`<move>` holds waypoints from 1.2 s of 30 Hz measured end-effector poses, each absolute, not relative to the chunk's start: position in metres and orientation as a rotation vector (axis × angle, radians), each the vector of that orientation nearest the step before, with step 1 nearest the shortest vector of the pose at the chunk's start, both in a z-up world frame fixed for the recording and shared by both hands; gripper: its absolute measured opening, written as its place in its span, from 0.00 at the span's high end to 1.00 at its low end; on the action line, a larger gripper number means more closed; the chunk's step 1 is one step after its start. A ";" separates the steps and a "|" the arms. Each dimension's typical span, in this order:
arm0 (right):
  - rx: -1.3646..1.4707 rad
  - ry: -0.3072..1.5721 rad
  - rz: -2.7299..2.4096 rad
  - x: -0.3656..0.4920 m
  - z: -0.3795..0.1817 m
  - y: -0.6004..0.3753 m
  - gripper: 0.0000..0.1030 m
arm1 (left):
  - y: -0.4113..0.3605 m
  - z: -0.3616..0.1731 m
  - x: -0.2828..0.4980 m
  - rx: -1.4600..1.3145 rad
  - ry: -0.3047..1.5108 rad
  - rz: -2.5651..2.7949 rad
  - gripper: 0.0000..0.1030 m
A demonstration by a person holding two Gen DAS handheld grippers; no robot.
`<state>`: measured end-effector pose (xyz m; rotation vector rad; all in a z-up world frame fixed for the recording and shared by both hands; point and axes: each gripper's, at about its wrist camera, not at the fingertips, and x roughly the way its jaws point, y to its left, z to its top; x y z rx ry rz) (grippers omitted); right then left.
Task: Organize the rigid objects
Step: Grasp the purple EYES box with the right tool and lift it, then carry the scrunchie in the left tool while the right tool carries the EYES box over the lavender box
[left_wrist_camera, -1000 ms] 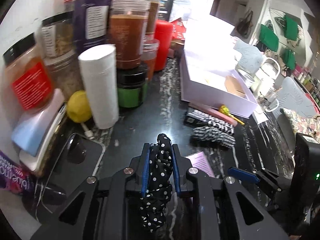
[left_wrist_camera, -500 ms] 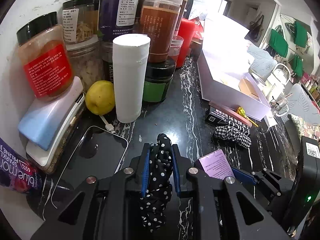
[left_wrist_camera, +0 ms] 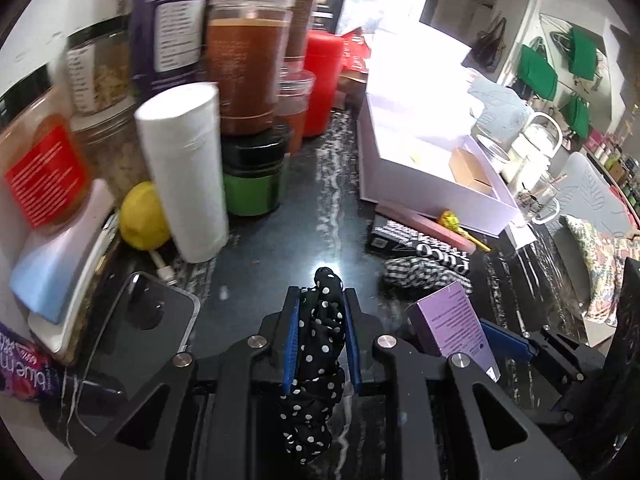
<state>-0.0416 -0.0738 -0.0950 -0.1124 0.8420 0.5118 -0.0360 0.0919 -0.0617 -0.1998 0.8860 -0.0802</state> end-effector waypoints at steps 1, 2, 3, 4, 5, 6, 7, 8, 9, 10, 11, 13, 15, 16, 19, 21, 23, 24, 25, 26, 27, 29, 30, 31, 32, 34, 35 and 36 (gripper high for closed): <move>-0.107 0.839 0.506 -0.041 -0.093 -0.079 0.50 | 0.087 -0.061 -0.034 -0.195 0.888 -0.092 0.81; -0.102 0.836 0.498 -0.040 -0.092 -0.084 0.50 | 0.083 -0.061 -0.032 -0.192 0.889 -0.102 0.81; -0.098 0.834 0.489 -0.039 -0.091 -0.088 0.50 | 0.078 -0.060 -0.030 -0.188 0.891 -0.113 0.81; -0.096 0.833 0.482 -0.038 -0.090 -0.092 0.50 | 0.073 -0.060 -0.028 -0.183 0.893 -0.125 0.81; -0.093 0.831 0.475 -0.037 -0.089 -0.096 0.50 | 0.069 -0.059 -0.025 -0.180 0.894 -0.136 0.81; -0.090 0.829 0.467 -0.036 -0.088 -0.100 0.50 | 0.064 -0.059 -0.023 -0.176 0.896 -0.149 0.81; -0.085 0.828 0.459 -0.035 -0.086 -0.105 0.50 | 0.059 -0.058 -0.021 -0.171 0.897 -0.162 0.81; -0.081 0.826 0.451 -0.034 -0.085 -0.109 0.50 | 0.054 -0.057 -0.018 -0.164 0.898 -0.174 0.81; -0.075 0.823 0.442 -0.033 -0.083 -0.114 0.50 | 0.049 -0.055 -0.016 -0.159 0.897 -0.184 0.81; -0.072 0.821 0.435 -0.033 -0.082 -0.118 0.50 | 0.046 -0.054 -0.014 -0.154 0.896 -0.193 0.81; -0.068 0.819 0.427 -0.032 -0.080 -0.122 0.50 | 0.042 -0.053 -0.012 -0.150 0.894 -0.202 0.81; -0.058 0.817 0.414 -0.030 -0.077 -0.130 0.50 | 0.033 -0.049 -0.006 -0.137 0.889 -0.220 0.81; -0.051 0.812 0.402 -0.028 -0.075 -0.137 0.50 | 0.026 -0.047 -0.001 -0.124 0.888 -0.230 0.81; -0.048 0.808 0.394 -0.027 -0.073 -0.141 0.50 | 0.023 -0.047 0.001 -0.118 0.889 -0.237 0.81; -0.031 0.801 0.378 -0.022 -0.071 -0.150 0.50 | 0.015 -0.044 0.008 -0.102 0.892 -0.250 0.81; -0.020 0.797 0.368 -0.019 -0.069 -0.157 0.50 | 0.011 -0.042 0.012 -0.094 0.889 -0.257 0.81; -0.012 0.789 0.363 -0.015 -0.067 -0.162 0.50 | 0.007 -0.040 0.016 -0.089 0.886 -0.265 0.81; -0.007 0.785 0.358 -0.013 -0.066 -0.165 0.50 | 0.005 -0.039 0.019 -0.086 0.884 -0.269 0.81; -0.003 0.783 0.354 -0.011 -0.065 -0.167 0.50 | 0.003 -0.039 0.021 -0.084 0.882 -0.271 0.81; -0.001 0.780 0.351 -0.009 -0.064 -0.169 0.50 | 0.001 -0.038 0.023 -0.081 0.879 -0.273 0.81; 0.001 0.776 0.346 -0.007 -0.063 -0.172 0.50 | 0.000 -0.037 0.025 -0.079 0.877 -0.275 0.81; -0.002 0.770 0.343 -0.003 -0.061 -0.175 0.50 | -0.003 -0.033 0.029 -0.073 0.868 -0.281 0.81; -0.004 0.768 0.340 -0.001 -0.060 -0.177 0.50 | -0.004 -0.032 0.031 -0.071 0.865 -0.283 0.81; -0.006 0.766 0.340 0.002 -0.059 -0.179 0.50 | -0.006 -0.031 0.033 -0.067 0.861 -0.286 0.81; -0.006 0.763 0.340 0.004 -0.057 -0.180 0.50 | -0.007 -0.030 0.035 -0.063 0.856 -0.289 0.81; -0.006 0.758 0.339 0.009 -0.055 -0.182 0.50 | -0.010 -0.026 0.039 -0.057 0.845 -0.295 0.81; -0.008 0.755 0.338 0.011 -0.054 -0.182 0.50 | -0.011 -0.024 0.041 -0.054 0.837 -0.299 0.81; -0.011 0.751 0.337 0.014 -0.052 -0.183 0.50 | -0.012 -0.022 0.044 -0.051 0.829 -0.302 0.81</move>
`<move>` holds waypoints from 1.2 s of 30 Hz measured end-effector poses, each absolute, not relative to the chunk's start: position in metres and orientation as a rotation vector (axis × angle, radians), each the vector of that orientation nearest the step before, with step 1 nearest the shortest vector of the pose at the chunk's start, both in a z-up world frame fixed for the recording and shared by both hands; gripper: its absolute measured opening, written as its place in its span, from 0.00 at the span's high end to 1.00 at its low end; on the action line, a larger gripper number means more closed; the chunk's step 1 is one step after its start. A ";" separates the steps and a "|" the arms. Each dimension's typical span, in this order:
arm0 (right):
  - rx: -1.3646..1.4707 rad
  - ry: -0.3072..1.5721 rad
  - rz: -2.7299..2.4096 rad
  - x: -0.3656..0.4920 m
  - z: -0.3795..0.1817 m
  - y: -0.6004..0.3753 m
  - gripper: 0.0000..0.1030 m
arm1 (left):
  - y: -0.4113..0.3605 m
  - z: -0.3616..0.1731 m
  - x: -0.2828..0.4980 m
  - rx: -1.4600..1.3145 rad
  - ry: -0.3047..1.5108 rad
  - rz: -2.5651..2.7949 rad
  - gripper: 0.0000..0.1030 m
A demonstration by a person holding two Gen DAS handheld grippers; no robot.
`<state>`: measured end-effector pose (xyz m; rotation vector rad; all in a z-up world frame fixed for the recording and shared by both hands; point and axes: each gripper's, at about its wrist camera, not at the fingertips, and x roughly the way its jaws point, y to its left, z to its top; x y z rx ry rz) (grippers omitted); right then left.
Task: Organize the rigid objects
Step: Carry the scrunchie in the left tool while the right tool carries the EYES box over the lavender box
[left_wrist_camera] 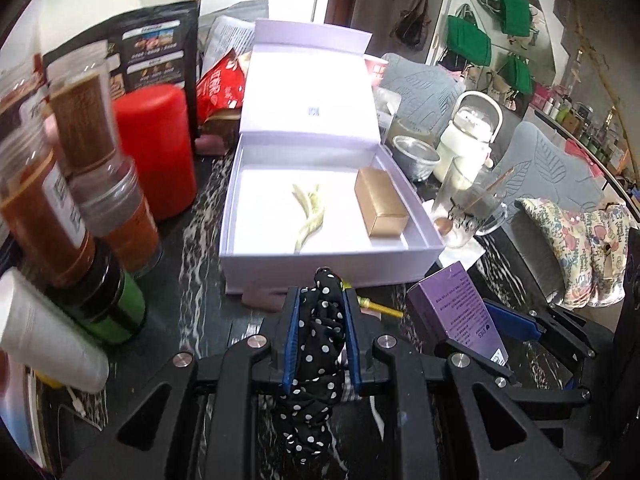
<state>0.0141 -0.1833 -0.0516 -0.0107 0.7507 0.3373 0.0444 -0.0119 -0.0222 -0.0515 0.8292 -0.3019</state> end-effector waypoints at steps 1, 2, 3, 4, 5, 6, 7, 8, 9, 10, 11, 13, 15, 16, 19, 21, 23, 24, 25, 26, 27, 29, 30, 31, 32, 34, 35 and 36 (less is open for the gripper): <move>-0.013 0.747 0.338 0.017 -0.050 -0.184 0.50 | -0.013 -0.020 0.047 -0.049 0.822 -0.303 0.81; -0.015 0.743 0.340 0.020 -0.049 -0.185 0.50 | -0.014 -0.018 0.050 -0.047 0.813 -0.304 0.81; -0.016 0.741 0.341 0.023 -0.047 -0.186 0.50 | -0.015 -0.016 0.053 -0.047 0.807 -0.306 0.81; -0.019 0.738 0.341 0.026 -0.046 -0.187 0.50 | -0.015 -0.014 0.056 -0.046 0.801 -0.307 0.81; -0.021 0.735 0.341 0.029 -0.044 -0.187 0.50 | -0.016 -0.013 0.059 -0.045 0.797 -0.306 0.81; -0.023 0.731 0.338 0.033 -0.042 -0.188 0.50 | -0.017 -0.011 0.063 -0.044 0.791 -0.306 0.81; -0.024 0.727 0.335 0.036 -0.040 -0.188 0.50 | -0.017 -0.010 0.067 -0.042 0.786 -0.304 0.81; -0.026 0.723 0.334 0.039 -0.038 -0.188 0.50 | -0.017 -0.008 0.070 -0.041 0.781 -0.302 0.81; -0.026 0.720 0.333 0.042 -0.037 -0.188 0.50 | -0.017 -0.006 0.075 -0.042 0.774 -0.300 0.81; -0.026 0.717 0.332 0.045 -0.035 -0.189 0.50 | -0.016 -0.004 0.078 -0.043 0.769 -0.300 0.81; -0.027 0.713 0.331 0.048 -0.033 -0.189 0.50 | -0.016 -0.002 0.082 -0.042 0.763 -0.300 0.81; -0.029 0.706 0.329 0.055 -0.030 -0.188 0.50 | -0.017 0.001 0.089 -0.039 0.751 -0.298 0.81; -0.035 0.697 0.323 0.061 -0.027 -0.188 0.50 | -0.017 0.005 0.096 -0.034 0.739 -0.295 0.81; -0.038 0.693 0.323 0.065 -0.025 -0.187 0.50 | -0.017 0.008 0.100 -0.032 0.730 -0.292 0.81; -0.044 0.681 0.327 0.076 -0.019 -0.186 0.50 | -0.018 0.016 0.109 -0.028 0.702 -0.292 0.81; -0.051 0.667 0.323 0.083 -0.014 -0.185 0.50 | -0.019 0.021 0.115 -0.026 0.683 -0.296 0.81; -0.061 0.653 0.317 0.089 -0.009 -0.183 0.50 | -0.019 0.025 0.123 -0.022 0.668 -0.299 0.81; -0.064 0.644 0.316 0.092 -0.007 -0.183 0.50 | -0.019 0.028 0.127 -0.022 0.659 -0.300 0.81; -0.064 0.640 0.317 0.094 -0.005 -0.183 0.50 | -0.019 0.030 0.130 -0.024 0.652 -0.301 0.81; -0.063 0.640 0.317 0.098 -0.003 -0.183 0.50 | -0.020 0.032 0.135 -0.026 0.644 -0.303 0.81; -0.062 0.636 0.319 0.102 -0.001 -0.183 0.50 | -0.020 0.034 0.137 -0.027 0.639 -0.303 0.81; -0.059 0.634 0.321 0.109 0.001 -0.184 0.50 | -0.021 0.038 0.145 -0.025 0.630 -0.300 0.81; -0.058 0.634 0.320 0.112 0.002 -0.184 0.50 | -0.022 0.040 0.148 -0.024 0.623 -0.299 0.81; -0.056 0.631 0.321 0.116 0.003 -0.184 0.50 | -0.023 0.042 0.151 -0.021 0.616 -0.297 0.81; -0.055 0.631 0.320 0.120 0.004 -0.184 0.50 | -0.024 0.043 0.155 -0.015 0.611 -0.293 0.81; -0.055 0.626 0.311 0.127 0.005 -0.185 0.50 | -0.026 0.043 0.162 -0.007 0.606 -0.289 0.81; -0.054 0.625 0.307 0.131 0.005 -0.185 0.50 | -0.026 0.043 0.168 -0.009 0.608 -0.289 0.81; -0.052 0.625 0.304 0.135 0.005 -0.185 0.50 | -0.025 0.042 0.171 -0.016 0.609 -0.287 0.81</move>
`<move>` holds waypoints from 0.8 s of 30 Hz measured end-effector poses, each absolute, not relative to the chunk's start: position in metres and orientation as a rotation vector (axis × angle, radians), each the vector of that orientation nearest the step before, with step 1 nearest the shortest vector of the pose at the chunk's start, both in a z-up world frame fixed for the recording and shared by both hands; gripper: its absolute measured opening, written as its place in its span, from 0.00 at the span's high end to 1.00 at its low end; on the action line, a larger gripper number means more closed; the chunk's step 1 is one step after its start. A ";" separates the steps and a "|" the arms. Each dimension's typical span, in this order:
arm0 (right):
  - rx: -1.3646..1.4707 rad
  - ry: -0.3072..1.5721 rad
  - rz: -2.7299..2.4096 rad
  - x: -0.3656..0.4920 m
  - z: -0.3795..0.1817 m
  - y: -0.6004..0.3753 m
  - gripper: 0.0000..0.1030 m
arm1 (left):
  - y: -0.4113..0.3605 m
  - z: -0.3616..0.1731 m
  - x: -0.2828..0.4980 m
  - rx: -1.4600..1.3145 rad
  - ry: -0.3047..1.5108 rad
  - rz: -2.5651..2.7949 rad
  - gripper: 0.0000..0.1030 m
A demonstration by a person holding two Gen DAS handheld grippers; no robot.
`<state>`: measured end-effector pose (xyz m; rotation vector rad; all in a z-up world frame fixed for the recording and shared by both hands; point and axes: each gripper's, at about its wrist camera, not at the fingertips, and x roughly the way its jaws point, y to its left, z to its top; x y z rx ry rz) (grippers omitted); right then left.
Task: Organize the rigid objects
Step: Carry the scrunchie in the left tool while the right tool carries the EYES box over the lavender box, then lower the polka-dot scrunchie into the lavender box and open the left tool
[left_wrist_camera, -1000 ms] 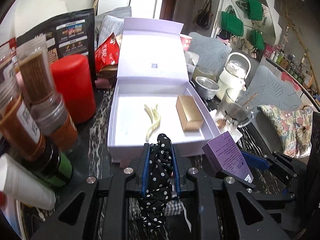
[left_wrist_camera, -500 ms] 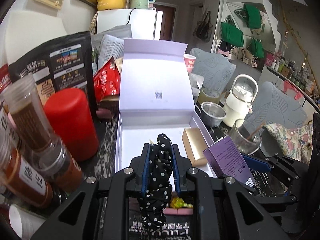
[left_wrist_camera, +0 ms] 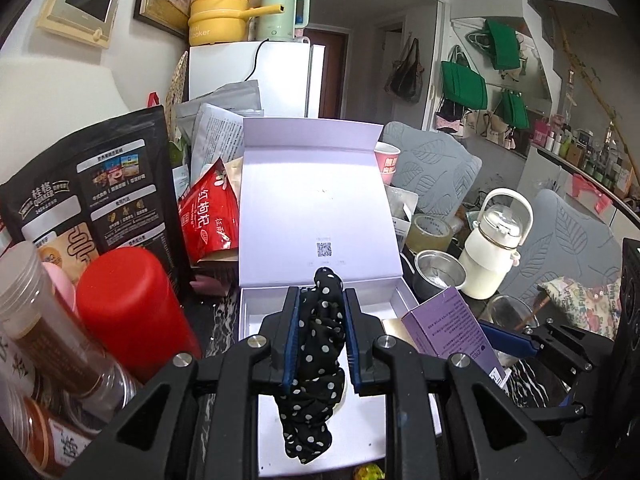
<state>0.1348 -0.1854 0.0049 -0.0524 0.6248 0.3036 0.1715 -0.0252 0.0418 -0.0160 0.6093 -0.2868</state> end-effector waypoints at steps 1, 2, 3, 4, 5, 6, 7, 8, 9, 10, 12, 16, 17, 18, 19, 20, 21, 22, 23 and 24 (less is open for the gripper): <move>-0.050 0.624 0.300 0.140 0.005 -0.186 0.50 | -0.025 0.041 0.176 -0.021 0.610 -0.285 0.81; -0.049 0.624 0.297 0.145 0.005 -0.186 0.50 | -0.025 0.039 0.182 -0.021 0.612 -0.281 0.81; -0.047 0.625 0.292 0.150 0.005 -0.187 0.50 | -0.024 0.038 0.187 -0.023 0.614 -0.278 0.81; -0.046 0.628 0.286 0.156 0.004 -0.188 0.50 | -0.024 0.037 0.191 -0.024 0.616 -0.278 0.81; -0.045 0.628 0.280 0.162 0.003 -0.189 0.50 | -0.024 0.035 0.196 -0.026 0.618 -0.277 0.81; -0.045 0.629 0.278 0.165 0.003 -0.189 0.50 | -0.023 0.033 0.201 -0.027 0.622 -0.275 0.81; -0.045 0.632 0.275 0.170 0.002 -0.190 0.50 | -0.023 0.032 0.205 -0.026 0.624 -0.276 0.81; -0.046 0.633 0.271 0.175 0.001 -0.190 0.50 | -0.022 0.030 0.209 -0.024 0.628 -0.275 0.81; -0.045 0.633 0.269 0.179 0.001 -0.190 0.50 | -0.022 0.028 0.212 -0.023 0.631 -0.277 0.81; -0.043 0.635 0.270 0.184 0.000 -0.190 0.50 | -0.020 0.026 0.217 -0.025 0.636 -0.279 0.81; -0.037 0.644 0.271 0.193 -0.002 -0.190 0.50 | -0.020 0.021 0.224 -0.027 0.648 -0.284 0.81; -0.043 0.670 0.271 0.209 -0.009 -0.185 0.50 | -0.024 0.006 0.238 0.000 0.679 -0.302 0.81; -0.047 0.679 0.268 0.213 -0.011 -0.183 0.50 | -0.025 0.002 0.241 0.005 0.686 -0.298 0.81; -0.053 0.686 0.265 0.217 -0.014 -0.182 0.50 | -0.027 -0.003 0.245 0.011 0.698 -0.298 0.81; -0.057 0.689 0.264 0.219 -0.016 -0.181 0.50 | -0.027 -0.007 0.247 0.012 0.705 -0.297 0.81; -0.060 0.695 0.261 0.222 -0.018 -0.180 0.50 | -0.027 -0.011 0.249 0.013 0.715 -0.293 0.81; -0.067 0.703 0.256 0.224 -0.021 -0.178 0.50 | -0.027 -0.014 0.251 0.014 0.725 -0.291 0.81; -0.074 0.708 0.254 0.226 -0.023 -0.178 0.50 | -0.028 -0.017 0.253 0.015 0.736 -0.288 0.81; -0.081 0.713 0.255 0.228 -0.025 -0.177 0.50 | -0.028 -0.019 0.254 0.016 0.740 -0.286 0.81; -0.084 0.718 0.255 0.229 -0.027 -0.176 0.50 | -0.028 -0.021 0.255 0.019 0.745 -0.282 0.81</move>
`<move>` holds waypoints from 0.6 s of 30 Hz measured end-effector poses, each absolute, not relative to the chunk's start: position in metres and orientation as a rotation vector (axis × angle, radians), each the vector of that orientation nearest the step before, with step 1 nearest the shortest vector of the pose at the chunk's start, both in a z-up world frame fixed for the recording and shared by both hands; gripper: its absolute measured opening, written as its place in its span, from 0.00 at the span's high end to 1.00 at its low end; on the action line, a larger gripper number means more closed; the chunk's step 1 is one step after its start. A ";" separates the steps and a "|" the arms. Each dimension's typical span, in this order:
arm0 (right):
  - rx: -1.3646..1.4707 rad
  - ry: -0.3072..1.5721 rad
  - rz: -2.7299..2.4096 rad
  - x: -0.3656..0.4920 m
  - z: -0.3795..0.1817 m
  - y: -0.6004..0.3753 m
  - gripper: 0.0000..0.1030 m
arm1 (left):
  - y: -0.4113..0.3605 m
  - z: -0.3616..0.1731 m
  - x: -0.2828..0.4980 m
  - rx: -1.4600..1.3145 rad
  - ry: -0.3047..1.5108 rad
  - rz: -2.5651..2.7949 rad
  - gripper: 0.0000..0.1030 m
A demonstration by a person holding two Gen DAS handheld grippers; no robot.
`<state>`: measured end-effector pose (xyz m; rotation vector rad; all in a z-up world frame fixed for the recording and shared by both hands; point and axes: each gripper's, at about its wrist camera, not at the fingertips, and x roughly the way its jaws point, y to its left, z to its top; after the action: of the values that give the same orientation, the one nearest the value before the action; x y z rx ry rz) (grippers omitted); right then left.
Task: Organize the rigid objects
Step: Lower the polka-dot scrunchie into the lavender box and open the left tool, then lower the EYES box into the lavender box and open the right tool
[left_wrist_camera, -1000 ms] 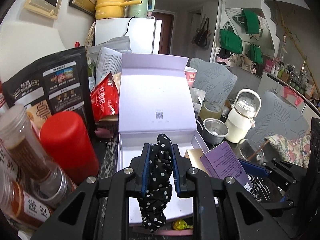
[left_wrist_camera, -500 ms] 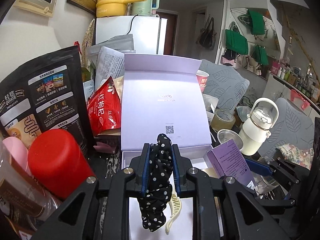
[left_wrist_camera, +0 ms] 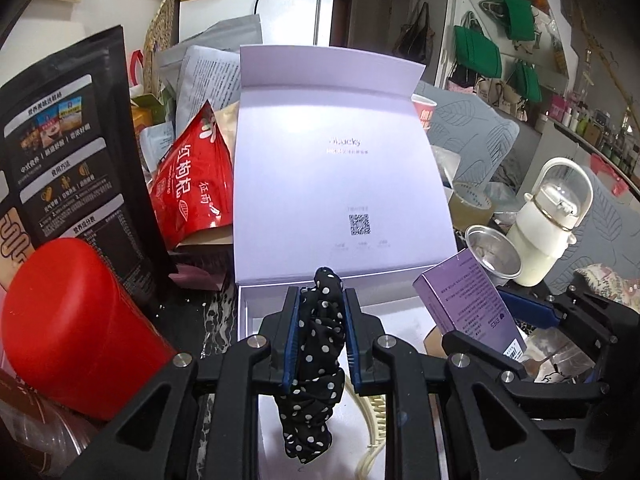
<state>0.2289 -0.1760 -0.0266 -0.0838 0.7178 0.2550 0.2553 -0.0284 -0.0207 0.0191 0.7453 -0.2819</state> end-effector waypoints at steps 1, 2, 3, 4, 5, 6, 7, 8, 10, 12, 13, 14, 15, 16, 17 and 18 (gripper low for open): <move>-0.089 0.723 0.252 0.230 -0.028 -0.175 0.50 | -0.028 -0.022 0.256 0.021 0.749 -0.279 0.81; -0.097 0.729 0.249 0.232 -0.030 -0.174 0.50 | -0.029 -0.023 0.257 0.024 0.749 -0.275 0.81; -0.103 0.733 0.246 0.232 -0.032 -0.173 0.50 | -0.029 -0.024 0.257 0.026 0.750 -0.271 0.81; -0.106 0.737 0.242 0.233 -0.033 -0.173 0.50 | -0.029 -0.024 0.258 0.028 0.752 -0.269 0.81; -0.110 0.740 0.236 0.233 -0.034 -0.173 0.50 | -0.030 -0.024 0.258 0.030 0.756 -0.267 0.81; -0.112 0.742 0.230 0.234 -0.035 -0.173 0.50 | -0.030 -0.024 0.259 0.029 0.759 -0.266 0.81; -0.114 0.729 0.217 0.234 -0.035 -0.174 0.49 | -0.030 -0.024 0.259 0.025 0.764 -0.263 0.81; -0.121 0.731 0.205 0.234 -0.034 -0.174 0.49 | -0.029 -0.024 0.260 0.021 0.768 -0.261 0.80; -0.131 0.723 0.184 0.233 -0.032 -0.175 0.42 | -0.030 -0.024 0.260 0.020 0.779 -0.254 0.78; -0.127 0.713 0.177 0.231 -0.029 -0.177 0.37 | -0.030 -0.024 0.262 0.034 0.793 -0.228 0.76; -0.123 0.710 0.177 0.230 -0.028 -0.178 0.37 | -0.031 -0.024 0.261 0.040 0.792 -0.214 0.76; -0.121 0.709 0.175 0.228 -0.026 -0.179 0.37 | -0.031 -0.023 0.260 0.044 0.790 -0.202 0.75; -0.120 0.709 0.172 0.228 -0.026 -0.180 0.36 | -0.030 -0.023 0.260 0.046 0.789 -0.198 0.75; -0.120 0.709 0.164 0.227 -0.025 -0.181 0.36 | -0.030 -0.022 0.260 0.048 0.791 -0.190 0.73; -0.121 0.708 0.158 0.227 -0.025 -0.182 0.36 | -0.030 -0.022 0.259 0.047 0.791 -0.186 0.69; -0.120 0.710 0.154 0.226 -0.025 -0.183 0.36 | -0.029 -0.021 0.258 0.041 0.788 -0.182 0.65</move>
<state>0.2259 -0.1828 -0.0247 -0.1202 0.7100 0.1537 0.2581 -0.0288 -0.0206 0.0413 0.7884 -0.1825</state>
